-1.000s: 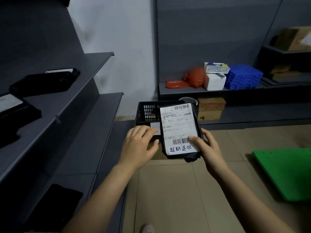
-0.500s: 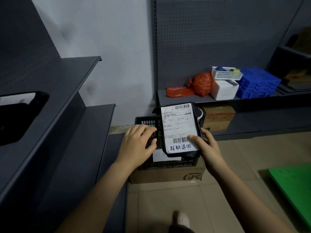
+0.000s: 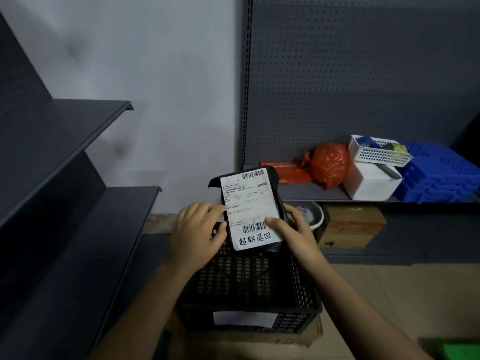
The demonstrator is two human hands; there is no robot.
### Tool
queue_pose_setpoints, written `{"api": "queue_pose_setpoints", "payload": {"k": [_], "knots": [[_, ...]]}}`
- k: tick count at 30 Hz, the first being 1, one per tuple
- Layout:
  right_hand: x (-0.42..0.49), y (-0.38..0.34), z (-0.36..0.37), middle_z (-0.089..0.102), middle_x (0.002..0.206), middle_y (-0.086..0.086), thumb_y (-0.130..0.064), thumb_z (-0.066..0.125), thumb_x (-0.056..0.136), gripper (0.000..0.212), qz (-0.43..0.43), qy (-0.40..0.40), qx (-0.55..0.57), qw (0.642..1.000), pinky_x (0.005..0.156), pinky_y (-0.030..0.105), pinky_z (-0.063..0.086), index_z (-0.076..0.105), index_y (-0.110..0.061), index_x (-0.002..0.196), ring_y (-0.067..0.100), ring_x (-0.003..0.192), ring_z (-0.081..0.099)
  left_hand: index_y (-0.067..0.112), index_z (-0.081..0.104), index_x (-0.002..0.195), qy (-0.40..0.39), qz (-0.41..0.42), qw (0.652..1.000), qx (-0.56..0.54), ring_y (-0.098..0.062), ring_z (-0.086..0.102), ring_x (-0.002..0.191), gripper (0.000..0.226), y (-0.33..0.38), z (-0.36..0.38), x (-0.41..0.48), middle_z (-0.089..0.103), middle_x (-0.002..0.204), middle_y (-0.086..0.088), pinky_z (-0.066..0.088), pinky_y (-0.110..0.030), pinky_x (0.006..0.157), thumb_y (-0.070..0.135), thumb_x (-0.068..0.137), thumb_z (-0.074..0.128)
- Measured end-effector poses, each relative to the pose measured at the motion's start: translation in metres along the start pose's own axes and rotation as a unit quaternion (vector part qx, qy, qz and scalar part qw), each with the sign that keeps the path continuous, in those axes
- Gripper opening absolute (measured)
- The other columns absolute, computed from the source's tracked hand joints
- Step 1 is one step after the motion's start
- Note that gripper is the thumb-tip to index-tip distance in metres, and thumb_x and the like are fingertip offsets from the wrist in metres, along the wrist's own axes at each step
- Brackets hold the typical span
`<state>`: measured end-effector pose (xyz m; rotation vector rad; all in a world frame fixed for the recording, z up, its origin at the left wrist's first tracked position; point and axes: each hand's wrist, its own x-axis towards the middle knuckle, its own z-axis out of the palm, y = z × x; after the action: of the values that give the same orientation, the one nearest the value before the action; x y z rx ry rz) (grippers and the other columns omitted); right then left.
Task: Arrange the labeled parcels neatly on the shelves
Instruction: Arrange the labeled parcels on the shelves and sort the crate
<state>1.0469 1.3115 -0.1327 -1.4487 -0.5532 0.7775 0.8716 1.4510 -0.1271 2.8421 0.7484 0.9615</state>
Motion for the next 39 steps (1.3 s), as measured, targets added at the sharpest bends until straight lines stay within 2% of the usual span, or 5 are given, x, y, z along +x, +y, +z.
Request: {"api": "queue_pose_setpoints", "payload": {"k": [10, 16, 23, 28, 39], "knots": [[0.094, 0.079, 0.011, 0.072, 0.104, 0.0, -0.018, 0.073, 0.085, 0.04, 0.128, 0.021, -0.011, 0.991, 0.059, 0.017, 0.053, 0.058, -0.023, 0.122, 0.01, 0.084, 0.072, 0.015, 0.064, 0.111, -0.118, -0.074, 0.99, -0.028, -0.019, 0.054, 0.091, 0.031, -0.078, 0.104, 0.013, 0.061, 0.1, 0.001, 0.04, -0.031, 0.078, 0.03, 0.086, 0.051], [0.133, 0.165, 0.029, 0.074, 0.104, 0.001, -0.023, 0.076, 0.082, 0.034, 0.216, 0.053, -0.021, 0.975, 0.082, 0.034, 0.057, 0.063, -0.025, 0.113, 0.016, 0.093, 0.072, 0.015, 0.064, 0.109, -0.185, -0.108, 0.976, -0.037, -0.021, 0.055, 0.092, 0.03, -0.127, 0.179, -0.02, 0.061, 0.098, 0.0, 0.044, -0.035, 0.081, 0.029, 0.085, 0.053], [0.175, 0.297, 0.05, 0.072, 0.102, 0.0, -0.029, 0.077, 0.081, 0.049, 0.316, 0.068, -0.031, 0.946, 0.055, 0.018, 0.053, 0.056, -0.021, 0.124, 0.008, 0.079, 0.071, 0.015, 0.063, 0.112, -0.266, -0.177, 0.944, -0.084, -0.02, 0.056, 0.092, 0.03, -0.169, 0.296, -0.076, 0.062, 0.1, 0.001, 0.041, -0.033, 0.082, 0.023, 0.084, 0.066], [0.204, 0.385, 0.059, 0.067, 0.112, 0.001, -0.034, 0.077, 0.081, 0.065, 0.373, 0.066, -0.034, 0.925, 0.061, 0.024, 0.056, 0.044, -0.031, 0.137, 0.015, 0.089, 0.07, 0.014, 0.061, 0.115, -0.323, -0.22, 0.913, -0.115, -0.021, 0.054, 0.094, 0.031, -0.189, 0.368, -0.119, 0.062, 0.105, -0.003, 0.045, -0.037, 0.081, 0.026, 0.087, 0.062], [0.242, 0.5, 0.086, 0.067, 0.114, 0.001, -0.014, 0.067, 0.09, 0.049, 0.393, 0.013, 0.0, 0.92, 0.067, 0.027, 0.059, 0.045, -0.028, 0.132, 0.016, 0.092, 0.069, 0.018, 0.036, 0.142, -0.35, -0.423, 0.805, -0.225, -0.018, 0.049, 0.119, 0.051, -0.21, 0.463, -0.168, 0.043, 0.138, -0.006, 0.044, -0.029, 0.094, 0.023, 0.095, 0.055]]}}
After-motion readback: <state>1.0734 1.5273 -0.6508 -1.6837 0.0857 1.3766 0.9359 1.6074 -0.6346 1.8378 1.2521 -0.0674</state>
